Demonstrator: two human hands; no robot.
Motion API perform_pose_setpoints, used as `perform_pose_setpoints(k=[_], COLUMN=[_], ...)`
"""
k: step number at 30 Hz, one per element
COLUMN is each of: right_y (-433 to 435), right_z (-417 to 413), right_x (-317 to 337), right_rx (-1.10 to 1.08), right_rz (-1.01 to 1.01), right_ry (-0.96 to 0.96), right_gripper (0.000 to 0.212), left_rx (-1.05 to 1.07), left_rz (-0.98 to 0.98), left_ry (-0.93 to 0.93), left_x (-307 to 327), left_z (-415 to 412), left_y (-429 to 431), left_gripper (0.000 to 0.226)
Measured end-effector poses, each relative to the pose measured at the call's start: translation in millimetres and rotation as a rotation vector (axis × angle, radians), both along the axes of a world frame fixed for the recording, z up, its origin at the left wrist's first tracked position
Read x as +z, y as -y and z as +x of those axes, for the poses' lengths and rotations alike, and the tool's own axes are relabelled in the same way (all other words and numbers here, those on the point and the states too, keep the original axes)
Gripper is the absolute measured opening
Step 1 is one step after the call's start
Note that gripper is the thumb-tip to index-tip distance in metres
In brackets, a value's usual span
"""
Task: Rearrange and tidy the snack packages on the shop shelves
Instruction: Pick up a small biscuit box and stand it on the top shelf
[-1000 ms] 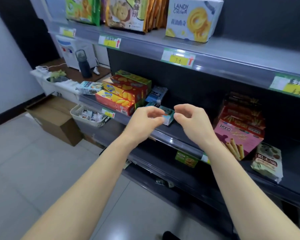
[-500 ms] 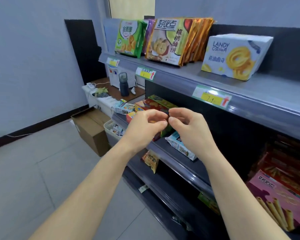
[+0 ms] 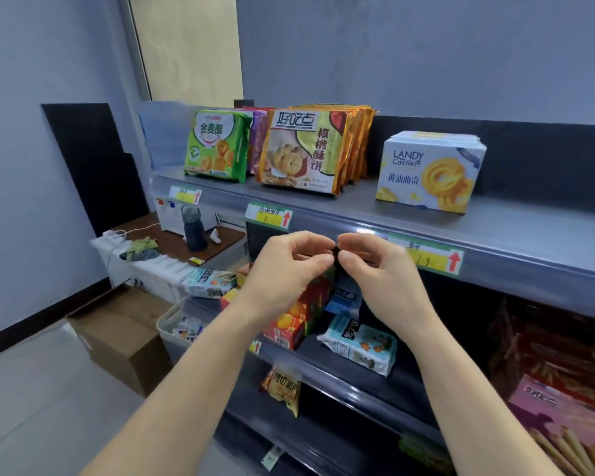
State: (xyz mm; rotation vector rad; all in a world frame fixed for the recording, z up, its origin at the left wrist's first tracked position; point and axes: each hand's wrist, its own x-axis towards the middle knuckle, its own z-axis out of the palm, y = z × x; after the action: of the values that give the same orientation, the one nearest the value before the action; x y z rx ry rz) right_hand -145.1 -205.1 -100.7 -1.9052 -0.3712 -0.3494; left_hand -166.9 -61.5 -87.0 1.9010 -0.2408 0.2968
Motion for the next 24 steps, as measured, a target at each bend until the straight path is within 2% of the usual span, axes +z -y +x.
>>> perform_pose_setpoints(k=[6, 12, 20, 24], right_y=[-55.7, -93.8, -88.2, -72.5], right_z=[0.8, -5.8, -15.8, -20.3], right_x=[-6.2, -35.7, -66.6, -77.9], right_rx=[-0.095, -0.154, -0.368, -0.479], right_rz=[-0.043, -0.108, -0.134, -0.128], right_ry=[-0.018, -0.13, -0.255, -0.319], right_gripper=[0.025, 0.026, 0.031, 0.03], left_rx=[-0.074, -0.075, -0.043, -0.079], left_rz=[-0.002, 0.003, -0.113, -0.095], left_ry=[0.001, -0.074, -0.167, -0.225], left_x=[-6.0, -31.0, -57.7, -78.4], left_z=[10.2, 10.2, 20.6, 24.1], left_y=[-60.6, -116.1, -157.0, -149.9], left_gripper=[0.018, 0.016, 0.017, 0.018])
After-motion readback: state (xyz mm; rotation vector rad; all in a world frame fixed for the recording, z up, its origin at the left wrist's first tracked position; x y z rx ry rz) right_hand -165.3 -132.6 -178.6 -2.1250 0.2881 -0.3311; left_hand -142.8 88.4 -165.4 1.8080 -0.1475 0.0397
